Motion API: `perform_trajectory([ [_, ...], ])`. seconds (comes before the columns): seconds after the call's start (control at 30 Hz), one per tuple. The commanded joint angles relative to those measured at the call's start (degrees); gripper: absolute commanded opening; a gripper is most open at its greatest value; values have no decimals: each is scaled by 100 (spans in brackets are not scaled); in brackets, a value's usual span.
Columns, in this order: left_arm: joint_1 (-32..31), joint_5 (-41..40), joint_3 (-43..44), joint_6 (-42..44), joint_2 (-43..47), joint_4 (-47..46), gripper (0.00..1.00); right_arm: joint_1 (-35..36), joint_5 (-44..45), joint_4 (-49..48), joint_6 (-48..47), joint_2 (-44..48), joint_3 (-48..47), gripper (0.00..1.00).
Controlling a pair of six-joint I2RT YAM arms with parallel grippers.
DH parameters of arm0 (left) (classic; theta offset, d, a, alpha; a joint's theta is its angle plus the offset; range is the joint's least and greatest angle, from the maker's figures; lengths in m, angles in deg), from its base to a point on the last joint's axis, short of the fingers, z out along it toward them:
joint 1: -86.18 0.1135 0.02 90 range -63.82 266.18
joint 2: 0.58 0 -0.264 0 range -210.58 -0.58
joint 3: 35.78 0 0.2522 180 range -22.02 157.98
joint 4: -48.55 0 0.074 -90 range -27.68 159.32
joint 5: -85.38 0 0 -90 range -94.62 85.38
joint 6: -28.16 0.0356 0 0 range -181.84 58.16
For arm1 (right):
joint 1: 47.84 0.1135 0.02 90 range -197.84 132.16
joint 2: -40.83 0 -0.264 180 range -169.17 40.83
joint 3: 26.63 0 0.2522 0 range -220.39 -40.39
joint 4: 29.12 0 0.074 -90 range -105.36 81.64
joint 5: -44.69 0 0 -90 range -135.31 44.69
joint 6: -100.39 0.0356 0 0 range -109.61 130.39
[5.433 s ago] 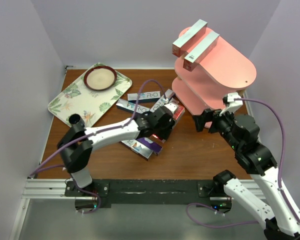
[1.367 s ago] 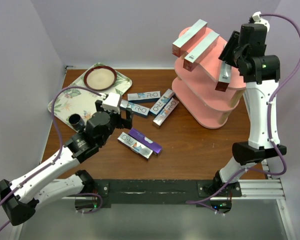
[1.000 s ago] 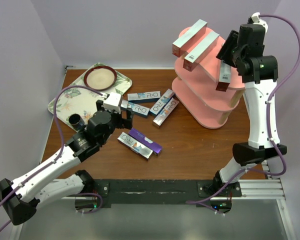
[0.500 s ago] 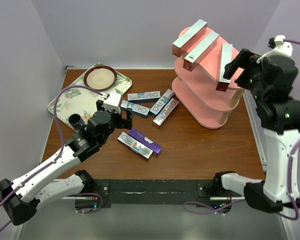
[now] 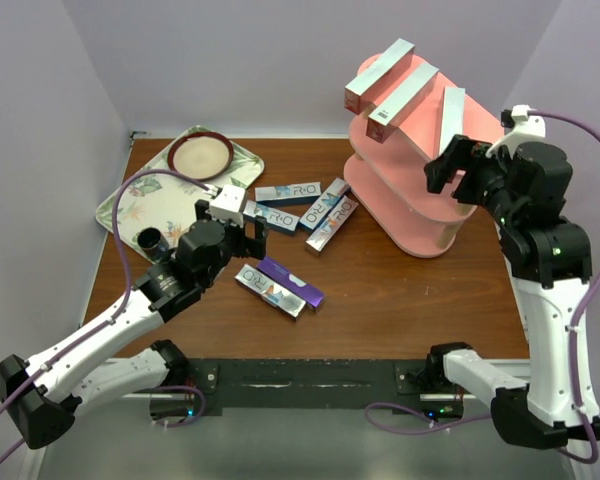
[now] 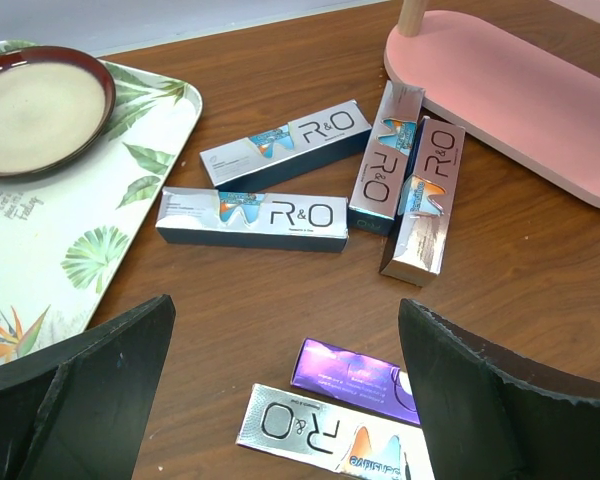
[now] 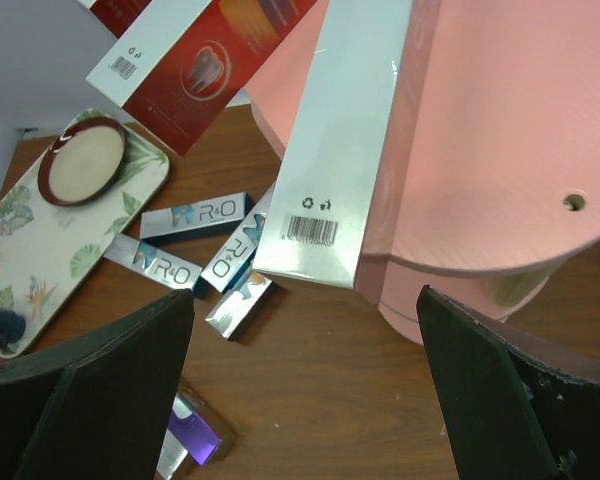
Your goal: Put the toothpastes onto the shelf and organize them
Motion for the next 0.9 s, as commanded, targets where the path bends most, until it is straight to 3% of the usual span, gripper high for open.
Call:
perform_trajectory([
  [0.0,31,17,1,-47,18,-78,100,-13,-567,-416,-59,-186,-17,98],
  [0.4,57,35,10,-56,35,-70,100,-21,-1393,-908,267,-599,-140,97],
  [0.87,92,26,-7,-91,53,-78,99,-21,-1437,-1014,206,-784,-211,97],
])
